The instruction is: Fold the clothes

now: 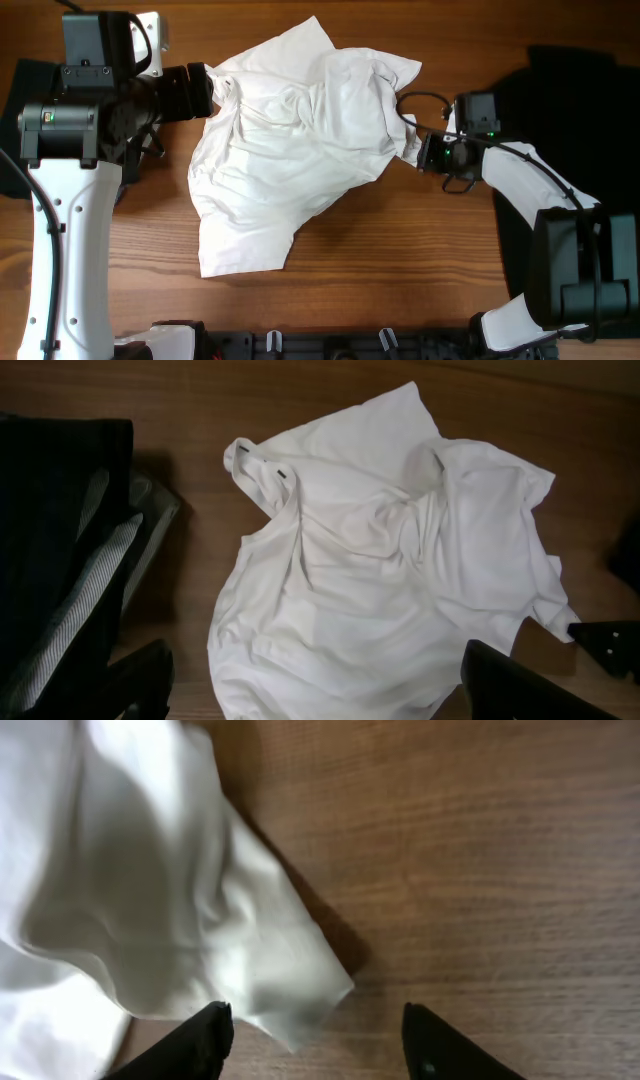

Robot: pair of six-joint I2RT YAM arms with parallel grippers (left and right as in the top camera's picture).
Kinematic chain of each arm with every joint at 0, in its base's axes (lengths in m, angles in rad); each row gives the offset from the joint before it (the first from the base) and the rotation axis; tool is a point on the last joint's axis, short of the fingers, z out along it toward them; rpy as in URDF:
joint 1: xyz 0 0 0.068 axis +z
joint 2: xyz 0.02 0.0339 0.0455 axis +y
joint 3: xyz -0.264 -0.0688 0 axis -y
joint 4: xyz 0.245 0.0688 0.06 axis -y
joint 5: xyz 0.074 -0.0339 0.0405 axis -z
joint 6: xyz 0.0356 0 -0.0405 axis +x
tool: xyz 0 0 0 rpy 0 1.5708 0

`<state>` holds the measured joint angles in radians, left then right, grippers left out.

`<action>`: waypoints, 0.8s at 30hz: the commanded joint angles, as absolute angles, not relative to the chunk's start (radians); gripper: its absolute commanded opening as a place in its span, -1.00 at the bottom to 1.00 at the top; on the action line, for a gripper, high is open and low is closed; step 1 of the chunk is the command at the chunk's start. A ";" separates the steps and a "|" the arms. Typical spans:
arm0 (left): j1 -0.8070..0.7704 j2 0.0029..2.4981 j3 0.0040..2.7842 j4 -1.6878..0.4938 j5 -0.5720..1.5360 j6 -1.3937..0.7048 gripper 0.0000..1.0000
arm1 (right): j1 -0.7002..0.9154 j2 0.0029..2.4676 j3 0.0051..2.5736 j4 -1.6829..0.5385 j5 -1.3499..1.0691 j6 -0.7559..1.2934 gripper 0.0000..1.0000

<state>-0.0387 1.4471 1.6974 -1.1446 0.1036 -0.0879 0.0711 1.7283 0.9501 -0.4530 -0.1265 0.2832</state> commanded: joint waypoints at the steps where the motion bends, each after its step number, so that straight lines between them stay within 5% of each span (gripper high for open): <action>1: -0.044 1.435 1.704 -1.142 0.115 -0.083 0.82 | 0.075 1.732 0.912 -0.441 -0.147 0.243 0.14; 15: -0.044 1.435 1.704 -1.142 0.115 -0.083 0.83 | 0.076 1.787 0.878 -0.289 -0.220 0.262 -0.15; 17: -0.044 1.435 1.704 -1.142 0.115 -0.083 0.83 | 0.076 1.795 0.878 -0.286 -0.243 0.262 -0.29; 20: -0.044 1.435 1.704 -1.143 0.115 -0.083 0.83 | 0.075 1.792 0.879 -0.295 -0.246 0.262 -0.91; 24: -0.044 1.435 1.704 -1.142 0.115 -0.083 0.83 | 0.070 1.731 0.917 -0.367 -0.245 0.265 -0.92</action>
